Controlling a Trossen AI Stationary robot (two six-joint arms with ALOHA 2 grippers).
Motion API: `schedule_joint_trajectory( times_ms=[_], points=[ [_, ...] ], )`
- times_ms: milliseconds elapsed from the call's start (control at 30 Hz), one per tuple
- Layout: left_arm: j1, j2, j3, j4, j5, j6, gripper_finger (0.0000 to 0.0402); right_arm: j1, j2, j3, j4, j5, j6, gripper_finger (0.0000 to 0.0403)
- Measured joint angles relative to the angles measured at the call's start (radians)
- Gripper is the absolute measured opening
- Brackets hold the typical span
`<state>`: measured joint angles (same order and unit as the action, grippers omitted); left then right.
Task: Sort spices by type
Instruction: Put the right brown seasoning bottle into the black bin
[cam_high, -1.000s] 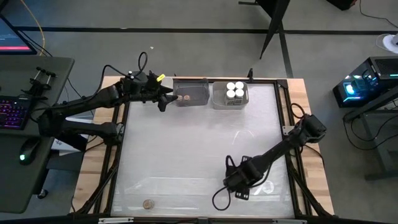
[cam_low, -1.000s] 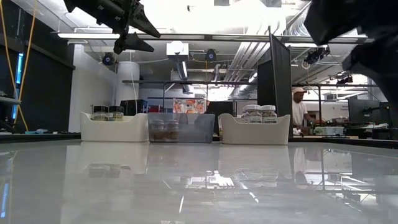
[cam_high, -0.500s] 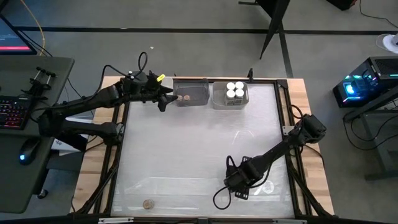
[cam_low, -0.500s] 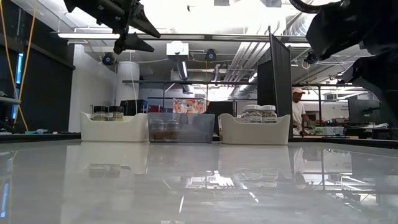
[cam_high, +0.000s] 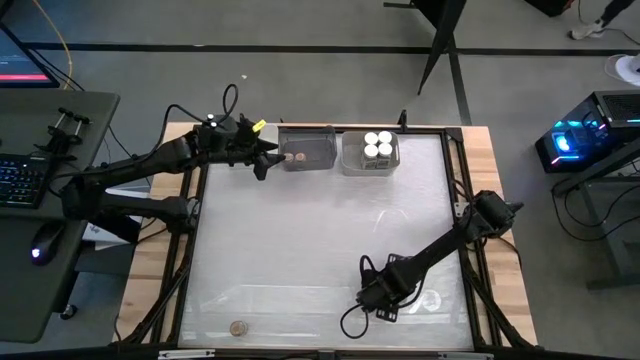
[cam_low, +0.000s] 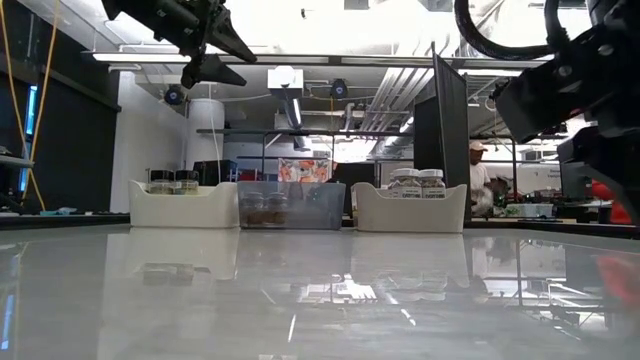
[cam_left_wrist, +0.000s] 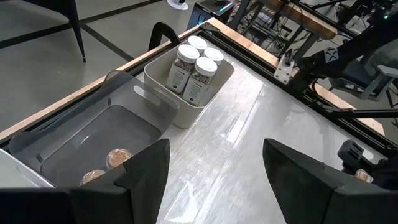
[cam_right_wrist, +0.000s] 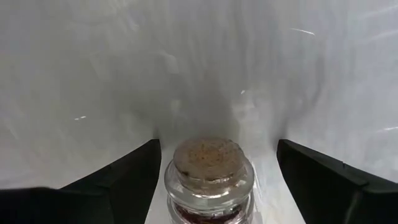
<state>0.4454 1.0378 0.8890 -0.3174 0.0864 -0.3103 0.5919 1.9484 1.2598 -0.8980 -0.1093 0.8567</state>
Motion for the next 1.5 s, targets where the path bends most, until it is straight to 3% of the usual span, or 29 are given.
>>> schedule_joint_trajectory(
  times_ms=[133, 333, 467, 633, 900, 1067, 1267, 1500],
  points=[
    [0.000, 0.000, 0.000, 0.000, 0.000, 0.000, 0.0246, 0.000, 0.000, 0.000, -0.011, -0.005, 0.007, 0.0276],
    [0.000, 0.000, 0.000, 0.010, 0.000, 0.000, 0.0246, 0.000, 0.005, 0.024, -0.099, -0.017, -0.051, 0.0169],
    [0.000, 0.000, 0.000, 0.037, 0.000, 0.000, 0.0246, -0.009, -0.019, 0.050, -0.129, 0.004, -0.117, 0.0172],
    [0.000, -0.003, 0.000, 0.049, 0.000, 0.004, 0.0246, -0.058, -0.106, 0.055, -0.206, 0.118, -0.161, 0.0172],
    [0.000, -0.032, 0.001, 0.091, 0.009, 0.044, 0.0246, -0.260, -0.243, 0.055, -0.228, 0.343, -0.218, 0.0172],
    [0.000, -0.082, 0.001, 0.112, 0.009, 0.063, 0.0246, -0.410, -0.299, 0.055, -0.066, 0.417, -0.299, 0.0172],
    [-0.006, -0.158, 0.001, 0.145, 0.005, 0.208, 0.0246, -0.568, -0.354, 0.055, 0.275, 0.422, -0.380, 0.0172],
    [-0.111, -0.163, 0.001, 0.160, -0.114, 0.449, 0.0246, -0.713, -0.369, 0.056, 0.740, 0.274, -0.384, 0.0172]
  ],
)
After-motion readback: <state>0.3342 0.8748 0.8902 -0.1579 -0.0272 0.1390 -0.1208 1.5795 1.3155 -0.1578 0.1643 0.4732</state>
